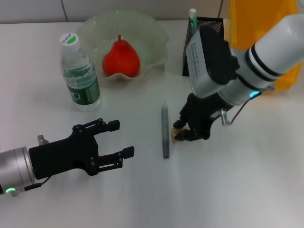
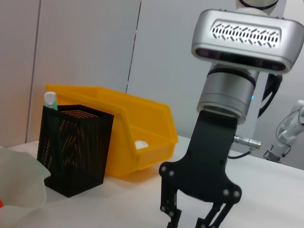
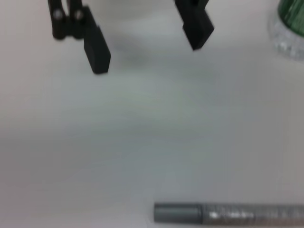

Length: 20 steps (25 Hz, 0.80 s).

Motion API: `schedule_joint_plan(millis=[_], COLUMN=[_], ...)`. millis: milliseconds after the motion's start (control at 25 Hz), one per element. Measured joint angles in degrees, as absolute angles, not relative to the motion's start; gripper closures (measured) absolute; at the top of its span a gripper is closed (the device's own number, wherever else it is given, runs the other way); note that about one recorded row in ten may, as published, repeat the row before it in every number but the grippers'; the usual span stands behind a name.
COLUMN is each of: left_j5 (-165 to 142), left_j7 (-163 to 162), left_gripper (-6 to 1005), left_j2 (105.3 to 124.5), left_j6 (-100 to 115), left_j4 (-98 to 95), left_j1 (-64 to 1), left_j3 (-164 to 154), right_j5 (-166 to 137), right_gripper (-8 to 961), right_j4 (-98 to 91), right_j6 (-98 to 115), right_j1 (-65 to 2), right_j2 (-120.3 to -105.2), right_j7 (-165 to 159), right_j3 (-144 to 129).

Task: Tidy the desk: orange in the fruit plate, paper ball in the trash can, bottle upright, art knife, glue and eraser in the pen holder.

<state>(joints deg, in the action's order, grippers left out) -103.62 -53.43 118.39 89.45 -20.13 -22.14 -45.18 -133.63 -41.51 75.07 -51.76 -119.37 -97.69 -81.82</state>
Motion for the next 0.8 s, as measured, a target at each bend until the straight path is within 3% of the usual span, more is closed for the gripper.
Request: schedule_joint_plan(millis=[200, 440, 800], left_j5=[-103.6, -103.6, -103.6], left_j7=[-53.4, -53.4, -54.0], left_gripper=[199, 199, 200], left_j2=[118.34, 118.40, 118.47], left_j6=[89.5, 89.6, 89.7], left_j4=[-20.1, -20.1, -20.0], left_j1=[-22.1, -22.2, -22.3], left_j3=[-45.0, -45.0, -45.0], right_j5=[-133.2, -134.7, -141.8], right_gripper=[696, 708, 707], right_j4=[-47.2, -58.4, -60.1], right_j6=[80.4, 83.4, 74.4], right_j1=[-51.3, -51.3, -51.4], right_j2=[-118.89, -116.98, -116.31], right_j7=[-101.0, -114.9, -125.4], right_j3=[-74.4, -60.7, -54.9])
